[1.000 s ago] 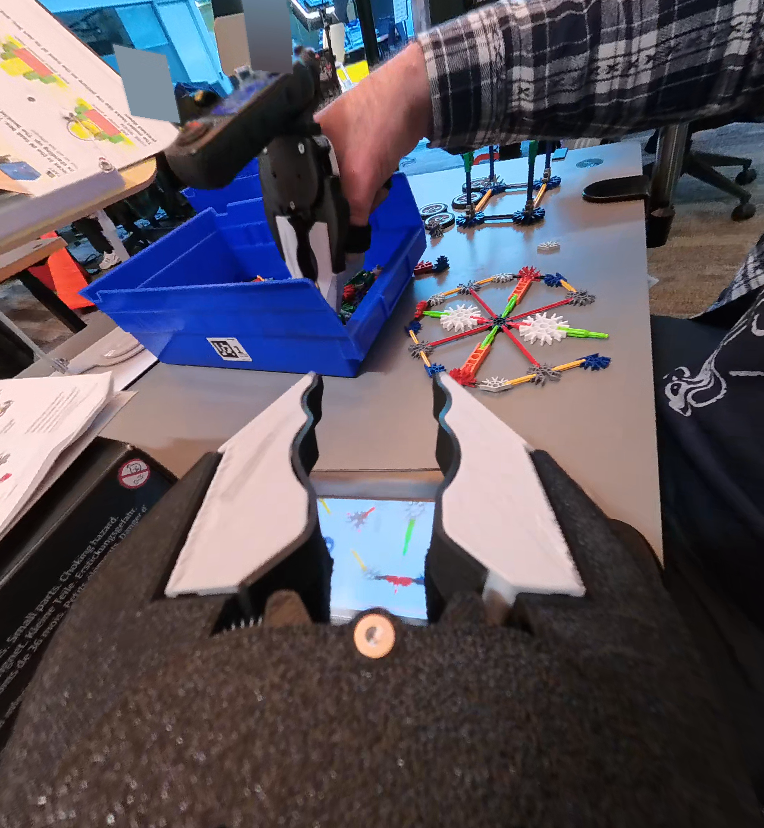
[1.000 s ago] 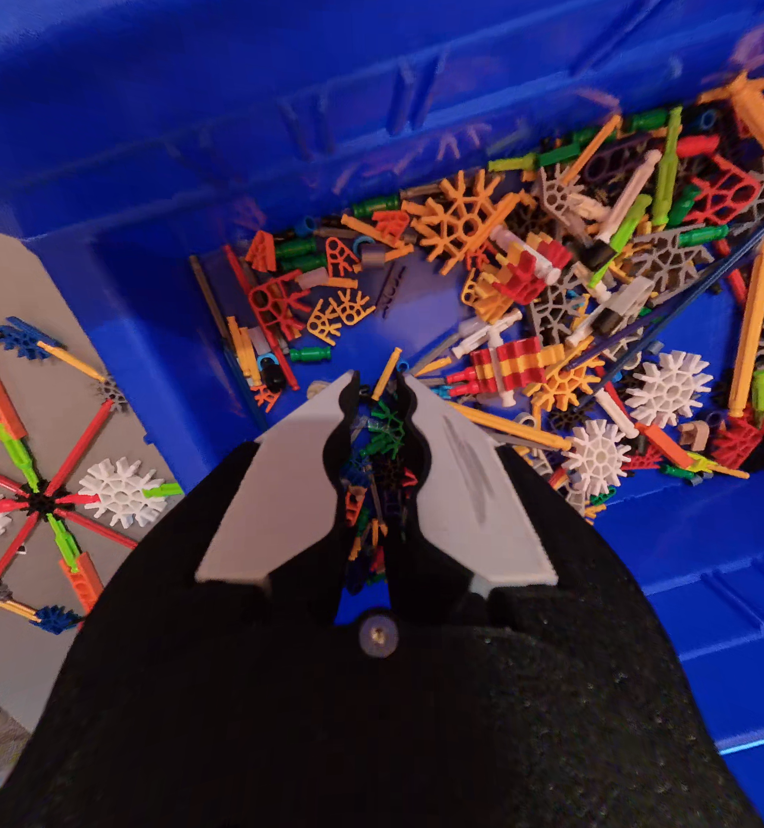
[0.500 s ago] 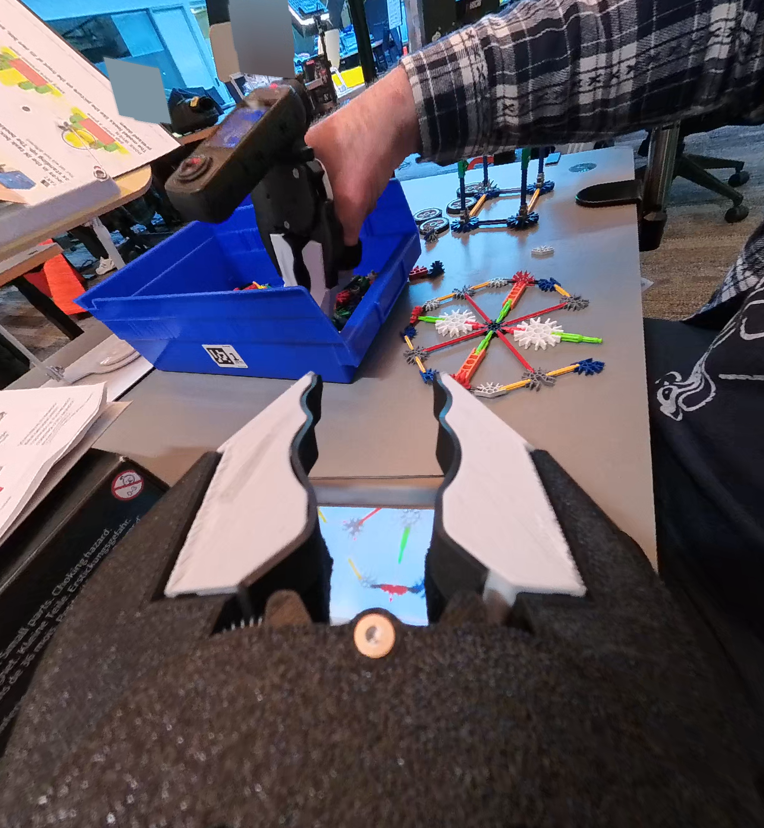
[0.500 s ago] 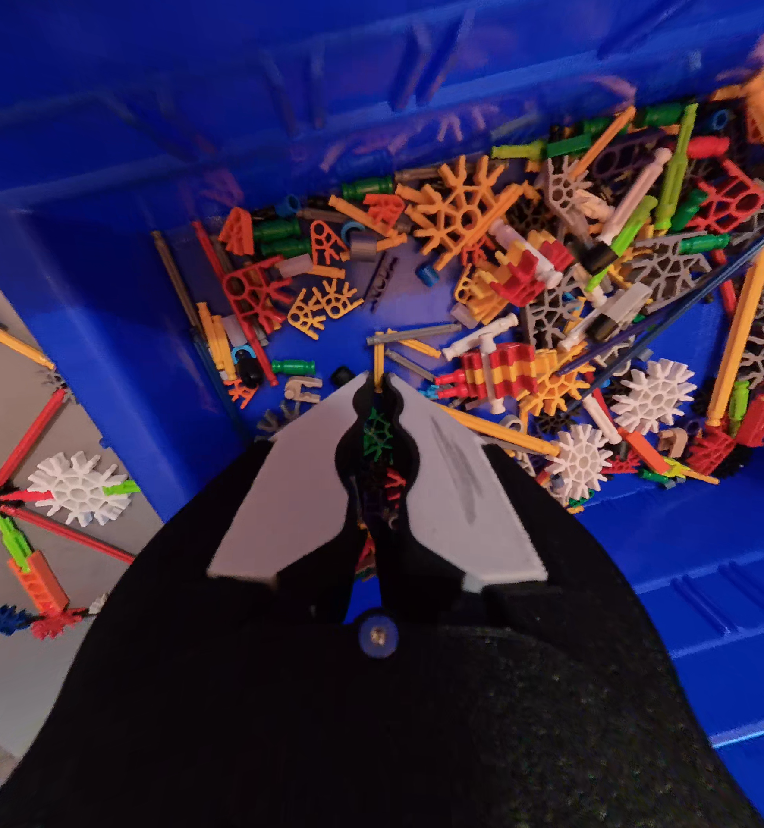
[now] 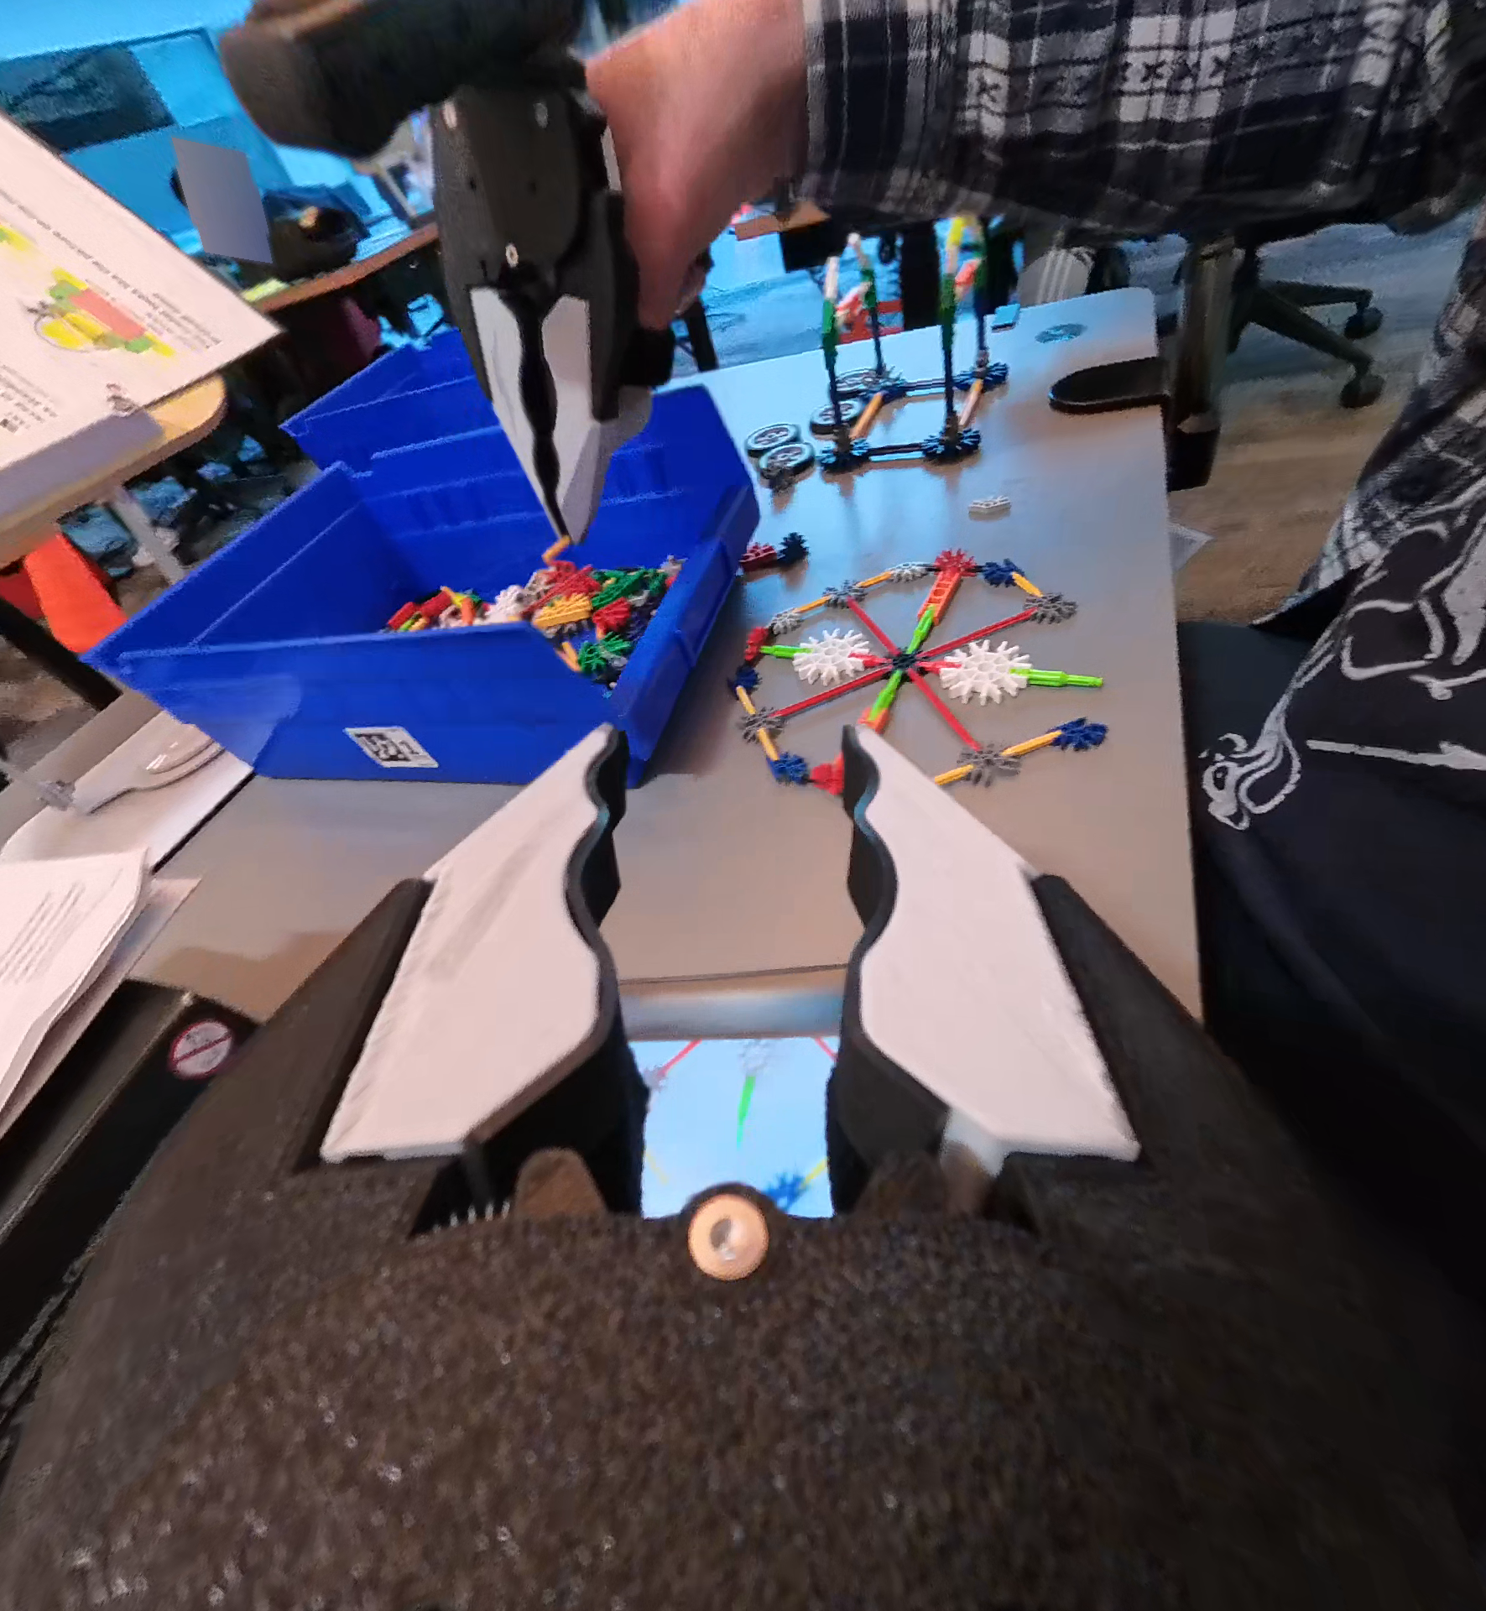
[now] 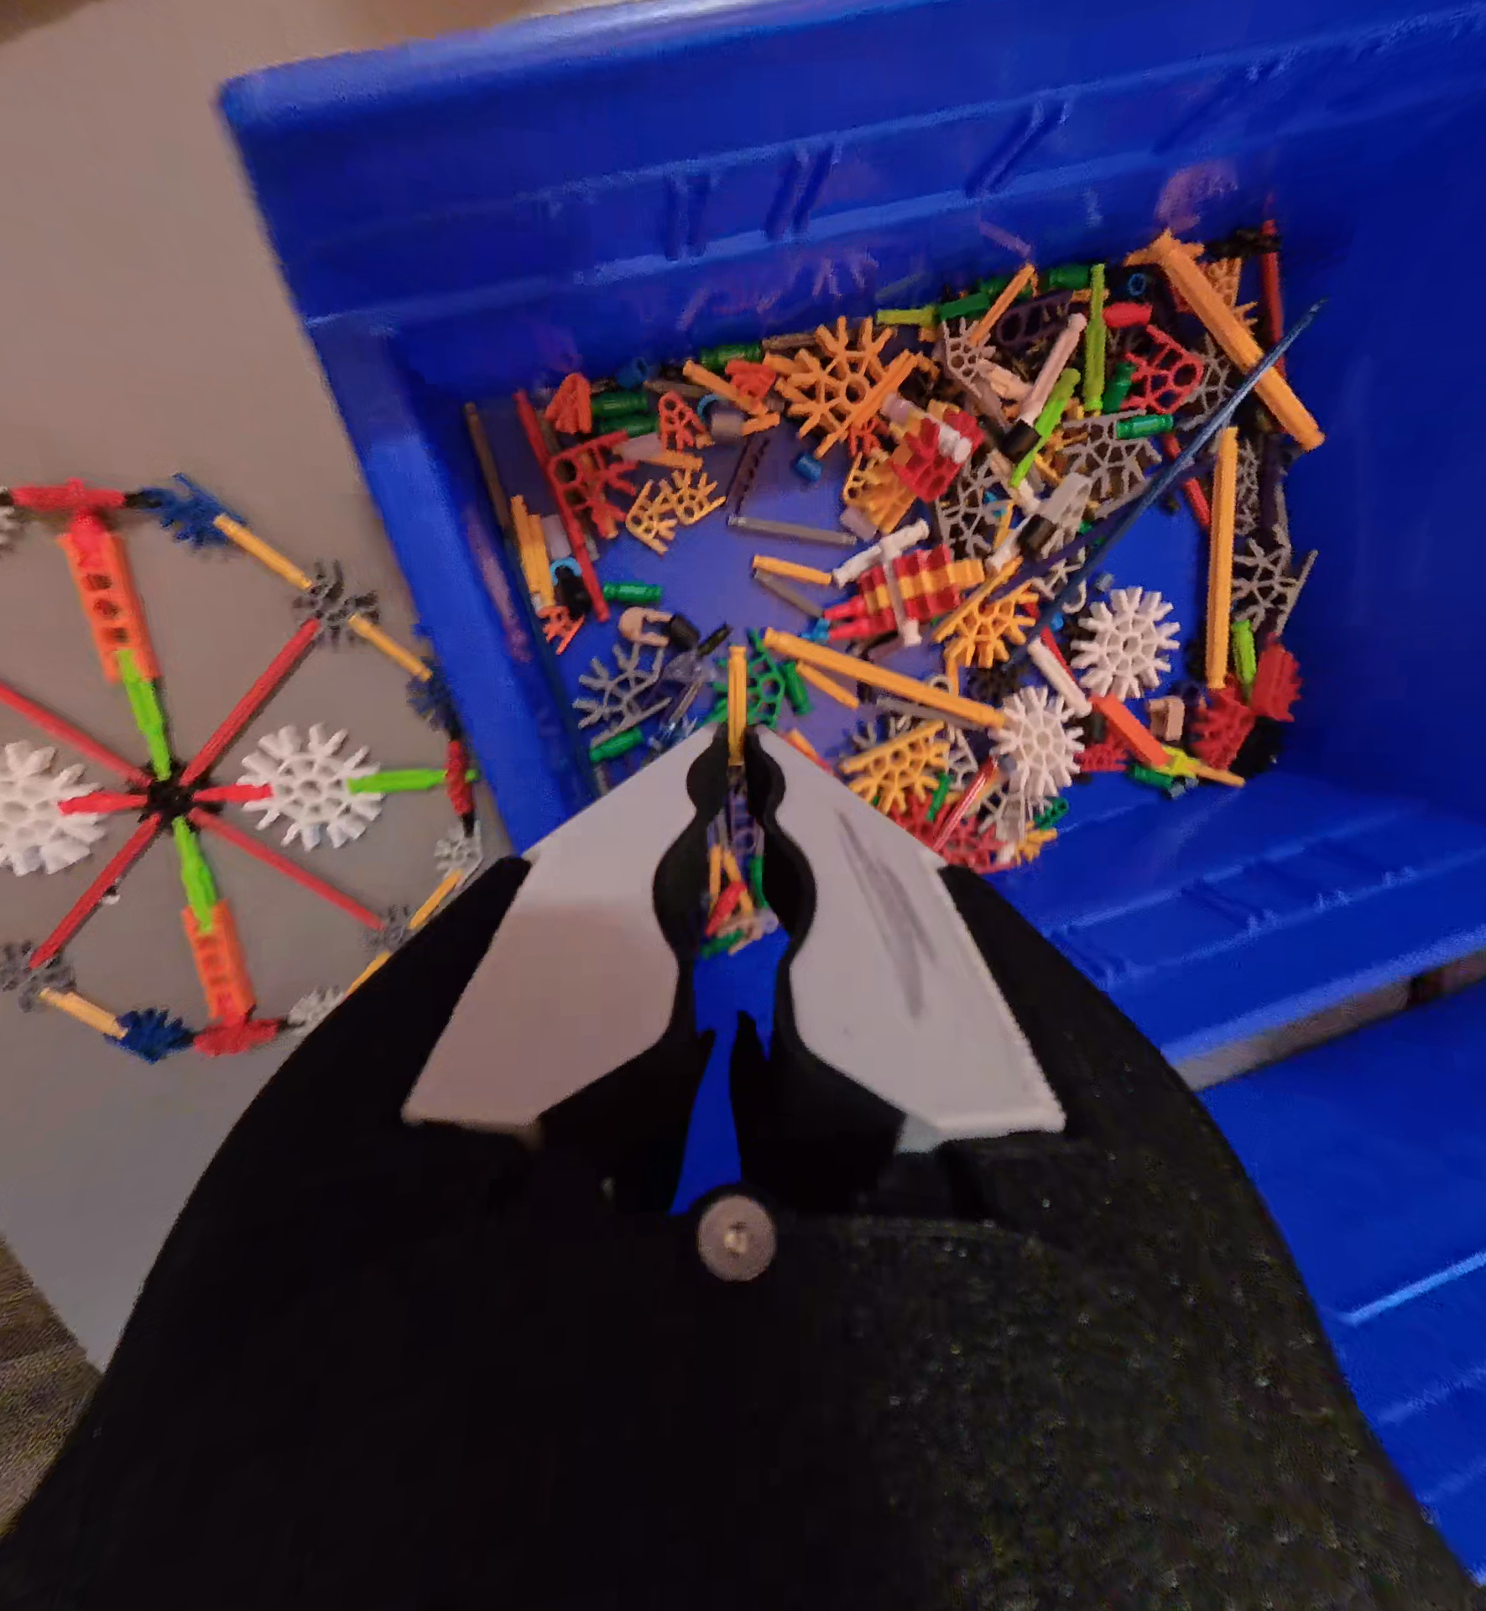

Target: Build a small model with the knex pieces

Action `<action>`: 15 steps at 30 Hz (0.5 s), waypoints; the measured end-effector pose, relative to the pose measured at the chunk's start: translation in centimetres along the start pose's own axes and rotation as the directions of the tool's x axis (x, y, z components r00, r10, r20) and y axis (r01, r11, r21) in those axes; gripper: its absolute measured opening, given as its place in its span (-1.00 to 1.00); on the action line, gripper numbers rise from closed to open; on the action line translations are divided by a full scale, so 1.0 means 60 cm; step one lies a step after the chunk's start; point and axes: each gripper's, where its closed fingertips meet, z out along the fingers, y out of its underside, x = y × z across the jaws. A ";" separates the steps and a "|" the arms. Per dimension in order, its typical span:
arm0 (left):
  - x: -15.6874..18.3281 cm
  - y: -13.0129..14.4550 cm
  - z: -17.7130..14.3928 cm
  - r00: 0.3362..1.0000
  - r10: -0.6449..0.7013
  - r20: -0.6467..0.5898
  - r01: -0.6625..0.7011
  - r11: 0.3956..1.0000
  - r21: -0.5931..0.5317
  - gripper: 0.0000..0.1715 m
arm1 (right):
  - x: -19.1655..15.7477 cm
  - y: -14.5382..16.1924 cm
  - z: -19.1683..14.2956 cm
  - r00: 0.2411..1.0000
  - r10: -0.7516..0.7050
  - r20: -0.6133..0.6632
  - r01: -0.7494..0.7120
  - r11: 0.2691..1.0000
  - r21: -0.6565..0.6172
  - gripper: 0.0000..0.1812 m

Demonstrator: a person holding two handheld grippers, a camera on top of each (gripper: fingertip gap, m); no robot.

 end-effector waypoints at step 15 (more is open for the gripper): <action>0.187 -0.019 0.057 0.963 0.113 -0.246 -0.141 0.985 -0.099 -0.46 | -0.255 0.069 -0.088 0.976 -0.218 -0.013 0.217 0.965 0.148 -0.97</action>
